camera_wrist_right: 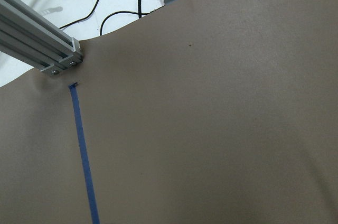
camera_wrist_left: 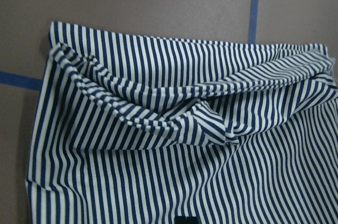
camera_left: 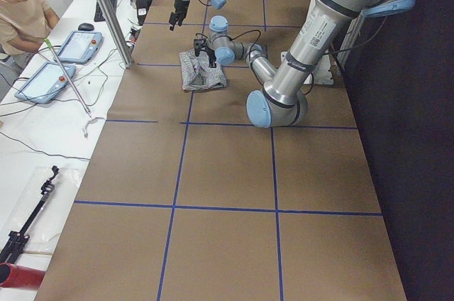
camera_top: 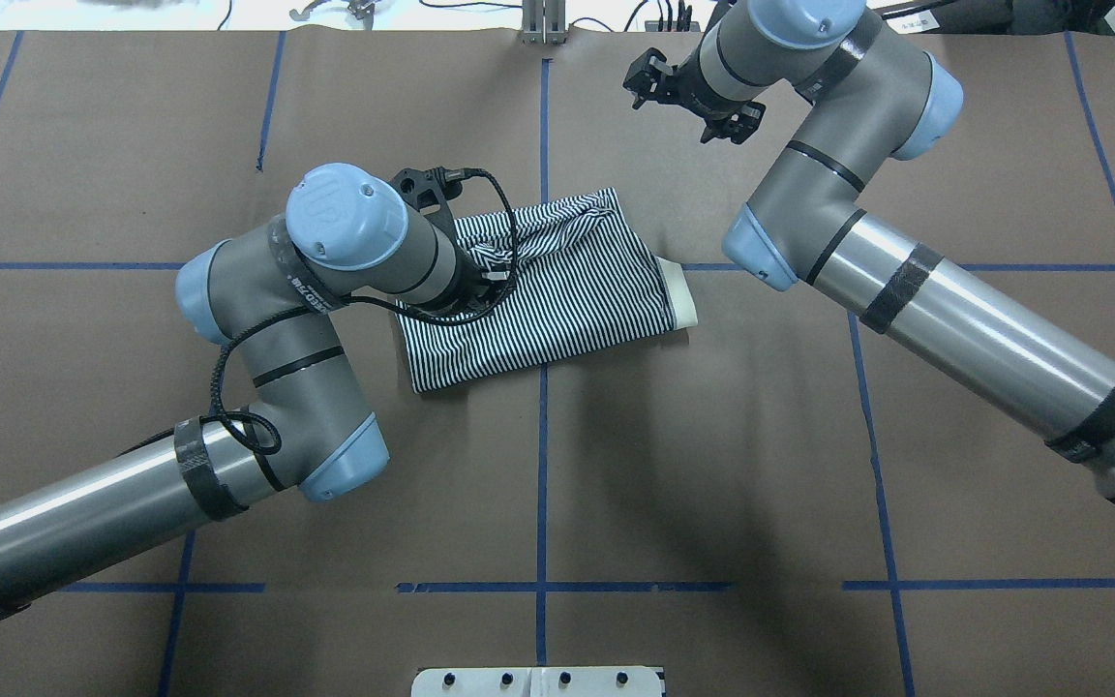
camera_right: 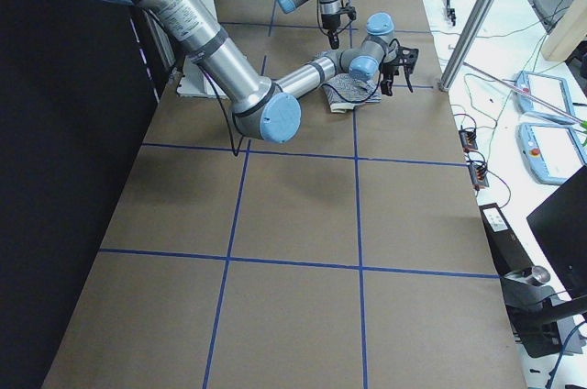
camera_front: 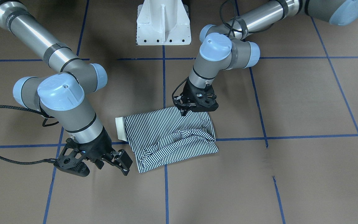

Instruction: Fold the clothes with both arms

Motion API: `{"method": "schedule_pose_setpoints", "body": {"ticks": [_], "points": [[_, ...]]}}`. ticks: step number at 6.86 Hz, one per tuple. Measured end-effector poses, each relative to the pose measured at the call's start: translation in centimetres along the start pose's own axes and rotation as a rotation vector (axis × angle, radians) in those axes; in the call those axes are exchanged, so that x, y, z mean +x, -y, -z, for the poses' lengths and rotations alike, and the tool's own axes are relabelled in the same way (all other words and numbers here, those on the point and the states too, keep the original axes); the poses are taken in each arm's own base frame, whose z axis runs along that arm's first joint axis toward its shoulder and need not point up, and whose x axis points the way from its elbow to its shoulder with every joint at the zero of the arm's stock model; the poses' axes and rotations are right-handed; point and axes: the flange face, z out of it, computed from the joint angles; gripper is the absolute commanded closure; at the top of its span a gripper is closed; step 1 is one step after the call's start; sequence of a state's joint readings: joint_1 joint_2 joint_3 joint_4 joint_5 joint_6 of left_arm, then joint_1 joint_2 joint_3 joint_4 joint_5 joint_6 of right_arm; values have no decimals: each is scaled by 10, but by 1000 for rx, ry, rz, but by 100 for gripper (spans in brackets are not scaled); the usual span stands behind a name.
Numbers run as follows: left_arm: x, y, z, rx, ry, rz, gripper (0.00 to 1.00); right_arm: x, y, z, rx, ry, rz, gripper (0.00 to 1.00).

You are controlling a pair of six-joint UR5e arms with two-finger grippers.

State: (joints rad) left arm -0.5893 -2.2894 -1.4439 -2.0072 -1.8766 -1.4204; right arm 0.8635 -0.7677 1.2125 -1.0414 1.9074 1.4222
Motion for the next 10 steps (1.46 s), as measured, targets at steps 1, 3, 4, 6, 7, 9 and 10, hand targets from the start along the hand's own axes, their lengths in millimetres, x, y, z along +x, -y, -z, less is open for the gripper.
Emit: {"method": "schedule_pose_setpoints", "body": {"ticks": [1, 3, 4, 6, 7, 9, 10], "points": [[0, 5, -10, 13, 11, -8, 100, 3, -1, -1, -1, -1, 1, 0], [-4, 51, -25, 95, 15, -12, 100, 12, -4, 0, -2, -1, 1, 0], [-9, 95, -28, 146, 12, -7, 100, 18, -7, 1, -3, -3, 2, 0], [-29, 182, -14, 236, 19, -12, 100, 22, -11, 5, -3, 4, 5, 0], [-35, 207, 0, 265, 19, -24, 100, 21, -12, 8, -4, 10, 7, 0], [-38, 212, 25, 256, -18, -38, 100, 14, -14, 14, -3, 22, 11, 0], [-64, 203, 42, 230, -46, -45, 100, 11, -15, 17, -4, 30, 14, 0]]}}
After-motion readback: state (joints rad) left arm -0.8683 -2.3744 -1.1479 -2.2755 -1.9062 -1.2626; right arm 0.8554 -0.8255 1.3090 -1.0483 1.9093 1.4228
